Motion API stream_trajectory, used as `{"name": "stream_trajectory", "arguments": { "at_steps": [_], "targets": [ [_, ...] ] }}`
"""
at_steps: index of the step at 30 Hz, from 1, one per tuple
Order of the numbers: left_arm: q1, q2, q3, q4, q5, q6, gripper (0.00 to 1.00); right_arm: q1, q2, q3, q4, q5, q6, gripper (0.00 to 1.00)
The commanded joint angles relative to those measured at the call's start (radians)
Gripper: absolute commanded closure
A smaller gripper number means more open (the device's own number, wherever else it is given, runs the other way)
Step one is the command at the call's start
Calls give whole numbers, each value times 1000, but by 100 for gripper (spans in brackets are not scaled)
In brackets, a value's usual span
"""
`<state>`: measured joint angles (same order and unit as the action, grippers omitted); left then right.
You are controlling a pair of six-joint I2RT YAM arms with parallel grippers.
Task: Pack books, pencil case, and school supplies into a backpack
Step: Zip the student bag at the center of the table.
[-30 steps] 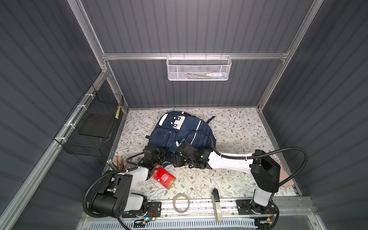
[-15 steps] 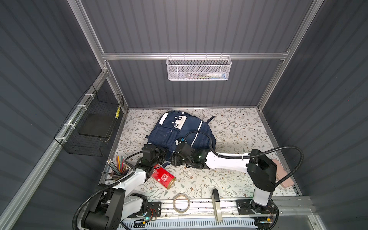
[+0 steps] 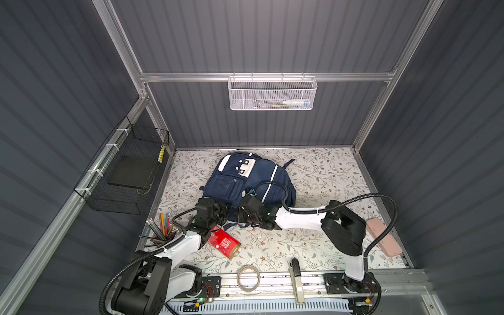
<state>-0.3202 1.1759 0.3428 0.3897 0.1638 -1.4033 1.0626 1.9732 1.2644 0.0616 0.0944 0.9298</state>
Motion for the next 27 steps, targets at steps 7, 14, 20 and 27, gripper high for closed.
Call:
{"name": "stream_trajectory", "arguments": {
  "at_steps": [7,14,20,27],
  "targets": [
    [-16,-70,24,-110,7,50,100,-19,4,-27,41,3,6,89],
    [-14,-26,17,-78,-17,59,100,-20,-93,-143,47,16,16,94],
    [-13,6,12,-99,-58,76,100,-20,-177,-235,50,22,23,96],
    [-13,7,25,-112,-67,90,100,-21,-232,-268,1,17,-9,99]
  ]
}}
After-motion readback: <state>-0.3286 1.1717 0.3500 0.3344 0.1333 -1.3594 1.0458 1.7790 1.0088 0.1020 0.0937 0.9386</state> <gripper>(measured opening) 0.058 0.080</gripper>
